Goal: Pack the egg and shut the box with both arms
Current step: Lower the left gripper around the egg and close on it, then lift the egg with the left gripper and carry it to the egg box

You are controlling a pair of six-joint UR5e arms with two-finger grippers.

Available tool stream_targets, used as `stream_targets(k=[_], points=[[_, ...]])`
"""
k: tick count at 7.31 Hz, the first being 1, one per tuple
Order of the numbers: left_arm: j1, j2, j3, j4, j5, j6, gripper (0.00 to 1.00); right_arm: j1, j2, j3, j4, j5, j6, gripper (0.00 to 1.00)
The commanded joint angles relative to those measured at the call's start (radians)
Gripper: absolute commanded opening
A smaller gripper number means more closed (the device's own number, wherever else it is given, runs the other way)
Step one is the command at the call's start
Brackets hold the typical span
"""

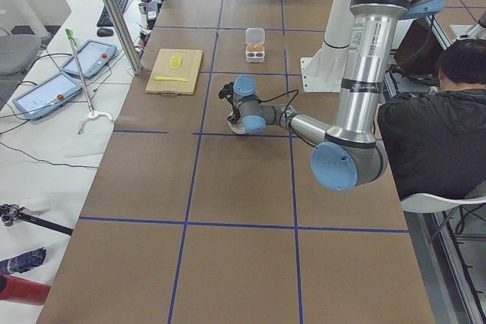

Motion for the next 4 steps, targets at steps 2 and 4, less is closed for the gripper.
stream_targets(k=[2,4], points=[[-0.007,0.013,-0.019,-0.004,-0.008,0.009,0.31,0.000,0.001,0.001,0.000,0.000,0.000,1.00],[-0.016,0.016,-0.048,-0.006,-0.012,0.011,0.31,0.000,0.001,0.001,0.000,0.000,0.000,1.00]])
